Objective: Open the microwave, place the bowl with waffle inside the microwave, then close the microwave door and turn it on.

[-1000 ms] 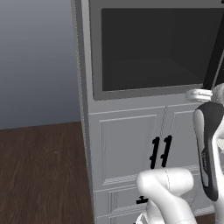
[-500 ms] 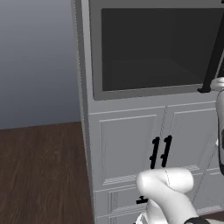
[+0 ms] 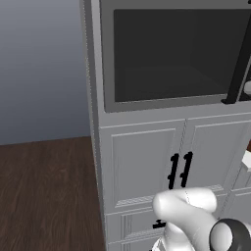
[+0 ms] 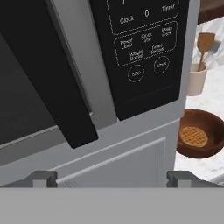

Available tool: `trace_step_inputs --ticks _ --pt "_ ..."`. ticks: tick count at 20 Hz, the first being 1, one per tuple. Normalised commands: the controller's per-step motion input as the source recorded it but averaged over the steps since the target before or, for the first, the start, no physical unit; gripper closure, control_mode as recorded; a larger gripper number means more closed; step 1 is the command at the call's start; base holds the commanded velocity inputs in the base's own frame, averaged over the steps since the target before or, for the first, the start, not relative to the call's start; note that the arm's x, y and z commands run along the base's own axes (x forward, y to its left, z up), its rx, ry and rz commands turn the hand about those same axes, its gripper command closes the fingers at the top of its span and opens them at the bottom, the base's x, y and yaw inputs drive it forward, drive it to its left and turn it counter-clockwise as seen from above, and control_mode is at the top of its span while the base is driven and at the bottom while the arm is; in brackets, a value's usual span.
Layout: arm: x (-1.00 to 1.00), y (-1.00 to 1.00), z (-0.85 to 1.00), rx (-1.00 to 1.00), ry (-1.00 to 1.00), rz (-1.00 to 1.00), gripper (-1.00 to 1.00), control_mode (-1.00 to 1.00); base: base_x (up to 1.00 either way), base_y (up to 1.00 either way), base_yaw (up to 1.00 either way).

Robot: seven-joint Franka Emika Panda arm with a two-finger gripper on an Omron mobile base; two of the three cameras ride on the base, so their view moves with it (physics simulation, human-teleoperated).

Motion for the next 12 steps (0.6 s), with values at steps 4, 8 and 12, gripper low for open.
trace_step_inputs --ticks 4,8,12 --pt "0.47 0.0 0.16 0.02 0.05 0.16 -1.0 -1.0 0.0 0.0 0.0" --pt "0.39 0.0 0.0 0.04 -0.08 0.12 -1.0 -1.0 0.0 0.0 0.0" --pt "0.48 0.0 0.0 0.01 -0.1 0.07 -1.0 -1.0 0.0 0.0 0.0"
